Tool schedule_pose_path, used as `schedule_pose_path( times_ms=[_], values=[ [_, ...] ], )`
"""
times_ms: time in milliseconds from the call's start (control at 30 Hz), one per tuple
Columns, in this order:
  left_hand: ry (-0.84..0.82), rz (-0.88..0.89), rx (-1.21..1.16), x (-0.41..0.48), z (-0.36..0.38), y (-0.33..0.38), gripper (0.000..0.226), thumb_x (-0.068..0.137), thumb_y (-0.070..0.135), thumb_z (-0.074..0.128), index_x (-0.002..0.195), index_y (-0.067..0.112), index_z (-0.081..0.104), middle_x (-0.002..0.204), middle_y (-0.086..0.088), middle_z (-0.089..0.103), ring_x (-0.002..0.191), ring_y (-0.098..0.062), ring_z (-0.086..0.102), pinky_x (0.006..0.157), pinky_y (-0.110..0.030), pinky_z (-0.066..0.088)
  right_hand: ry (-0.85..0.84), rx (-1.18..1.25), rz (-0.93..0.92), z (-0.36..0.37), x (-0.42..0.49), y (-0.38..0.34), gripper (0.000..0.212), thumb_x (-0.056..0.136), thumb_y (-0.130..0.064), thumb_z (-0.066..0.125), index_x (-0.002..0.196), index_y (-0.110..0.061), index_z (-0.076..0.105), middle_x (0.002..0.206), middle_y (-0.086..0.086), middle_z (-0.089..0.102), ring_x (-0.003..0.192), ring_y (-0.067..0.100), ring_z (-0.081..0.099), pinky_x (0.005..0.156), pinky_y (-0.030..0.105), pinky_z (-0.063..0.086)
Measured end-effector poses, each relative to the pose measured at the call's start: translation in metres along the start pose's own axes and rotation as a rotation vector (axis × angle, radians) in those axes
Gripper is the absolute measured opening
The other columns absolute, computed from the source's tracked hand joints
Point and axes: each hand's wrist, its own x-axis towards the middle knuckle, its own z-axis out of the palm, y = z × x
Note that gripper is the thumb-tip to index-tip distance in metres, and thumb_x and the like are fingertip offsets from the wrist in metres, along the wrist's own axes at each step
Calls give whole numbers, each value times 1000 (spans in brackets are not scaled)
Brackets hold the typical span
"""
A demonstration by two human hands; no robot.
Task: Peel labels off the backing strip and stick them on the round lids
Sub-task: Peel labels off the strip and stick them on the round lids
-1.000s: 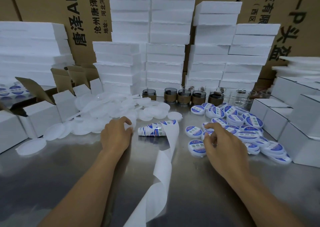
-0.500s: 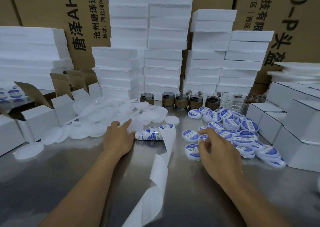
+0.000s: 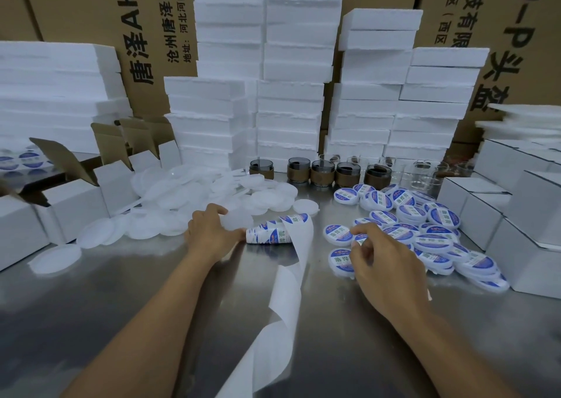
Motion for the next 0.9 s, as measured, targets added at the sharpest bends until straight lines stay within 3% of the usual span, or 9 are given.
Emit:
schedule_pose_path(
  times_ms=[133, 200, 267, 400, 467, 567, 667, 733, 900],
  values=[
    [3, -1, -155, -2, 1, 1, 51, 75, 26, 77, 116, 19, 46, 92, -1, 56, 100, -27, 57, 90, -38, 45, 6, -2, -17, 1, 1, 0, 22, 91, -22, 50, 111, -26, 56, 75, -11, 58, 67, 9, 52, 54, 25, 35],
    [23, 29, -286, -3, 2, 2, 39, 81, 14, 70, 113, 18, 47, 78, 2, 55, 85, -22, 59, 69, -25, 44, -1, -5, -21, 0, 0, 0, 22, 91, -22, 49, 112, -26, 56, 76, -10, 59, 68, 9, 52, 55, 26, 37],
    [30, 64, -411, -6, 1, 6, 35, 85, 9, 65, 114, 19, 49, 76, 0, 56, 73, -14, 56, 60, -19, 37, -6, -13, -17, 0, 1, 0, 23, 92, -22, 48, 113, -26, 55, 79, -9, 60, 70, 10, 52, 57, 26, 37],
    [-19, 189, -666, -22, -8, 27, 29, 88, 7, 62, 112, 23, 55, 86, -7, 64, 82, -21, 60, 78, -31, 48, 25, -9, -38, 1, 1, -3, 24, 90, -20, 51, 112, -23, 58, 81, -5, 64, 70, 13, 53, 58, 28, 38],
    [-87, 247, -759, -37, -14, 37, 27, 89, 7, 60, 104, 29, 58, 83, -3, 66, 78, -16, 61, 77, -31, 50, 52, 39, -65, 3, -1, -6, 20, 89, -19, 53, 107, -24, 60, 76, -7, 63, 69, 12, 53, 58, 28, 40],
    [-252, 291, -861, -58, -19, 49, 30, 90, 7, 60, 102, 35, 61, 86, -3, 71, 69, -6, 62, 65, -20, 51, 45, 346, -12, 7, -2, -13, 11, 88, -20, 57, 95, -28, 58, 69, -9, 61, 69, 5, 56, 59, 25, 42],
    [-375, 315, -894, -75, -15, 57, 30, 89, 8, 60, 110, 28, 61, 100, -14, 70, 78, -18, 61, 71, -34, 49, -69, 867, 227, 9, -2, -26, 10, 89, -22, 59, 96, -28, 61, 73, -4, 66, 61, 3, 61, 58, 18, 48],
    [-418, 340, -908, -81, -11, 61, 31, 88, 7, 61, 115, 22, 60, 102, -17, 69, 83, -23, 60, 74, -36, 48, -187, 1084, 353, 8, -2, -33, 11, 89, -25, 60, 99, -28, 61, 74, -3, 70, 59, 6, 63, 58, 19, 50],
    [-527, 337, -876, -85, -2, 62, 27, 88, 11, 63, 105, 31, 62, 92, -3, 71, 79, -16, 58, 67, -26, 46, -242, 1152, 350, 6, -3, -34, 10, 88, -21, 60, 93, -16, 67, 71, -1, 71, 62, 9, 64, 65, 23, 49]
  ],
)
